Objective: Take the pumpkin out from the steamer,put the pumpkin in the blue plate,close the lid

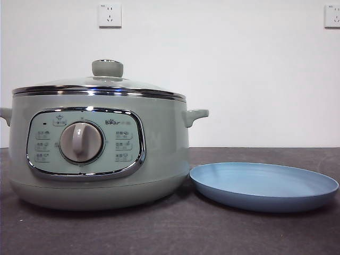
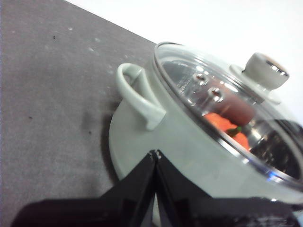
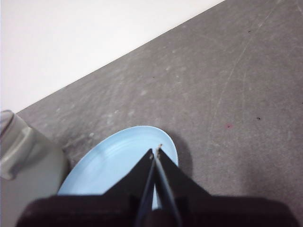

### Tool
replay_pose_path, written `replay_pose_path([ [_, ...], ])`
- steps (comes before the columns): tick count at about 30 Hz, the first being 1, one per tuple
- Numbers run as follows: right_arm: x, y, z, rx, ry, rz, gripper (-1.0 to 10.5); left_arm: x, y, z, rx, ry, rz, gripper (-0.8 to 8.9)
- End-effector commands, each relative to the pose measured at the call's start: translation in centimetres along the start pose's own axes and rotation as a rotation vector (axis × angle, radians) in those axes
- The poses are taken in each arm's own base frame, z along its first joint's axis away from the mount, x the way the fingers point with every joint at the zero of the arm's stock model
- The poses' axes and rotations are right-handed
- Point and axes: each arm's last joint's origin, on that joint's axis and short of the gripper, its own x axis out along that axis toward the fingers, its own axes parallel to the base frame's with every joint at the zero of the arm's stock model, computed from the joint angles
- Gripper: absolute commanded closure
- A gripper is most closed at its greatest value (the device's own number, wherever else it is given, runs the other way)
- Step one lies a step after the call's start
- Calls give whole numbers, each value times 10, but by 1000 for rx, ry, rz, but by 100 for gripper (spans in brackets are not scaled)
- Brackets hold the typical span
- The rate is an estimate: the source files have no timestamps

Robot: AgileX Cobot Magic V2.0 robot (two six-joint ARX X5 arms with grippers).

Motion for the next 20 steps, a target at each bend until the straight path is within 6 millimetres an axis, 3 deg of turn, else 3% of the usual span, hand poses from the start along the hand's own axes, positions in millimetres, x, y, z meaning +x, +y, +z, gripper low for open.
replay_pose_path([
  [1, -7, 8, 15, 23, -6, 5, 957, -9, -12, 18, 12, -43, -6, 822],
  [10, -21, 35, 65, 11, 0, 2, 957, -20, -40, 68, 110, -12, 25, 822],
  [20, -10, 64, 120, -170, 77, 87, 948, 0, -67, 131, 241, 81, -28, 821],
])
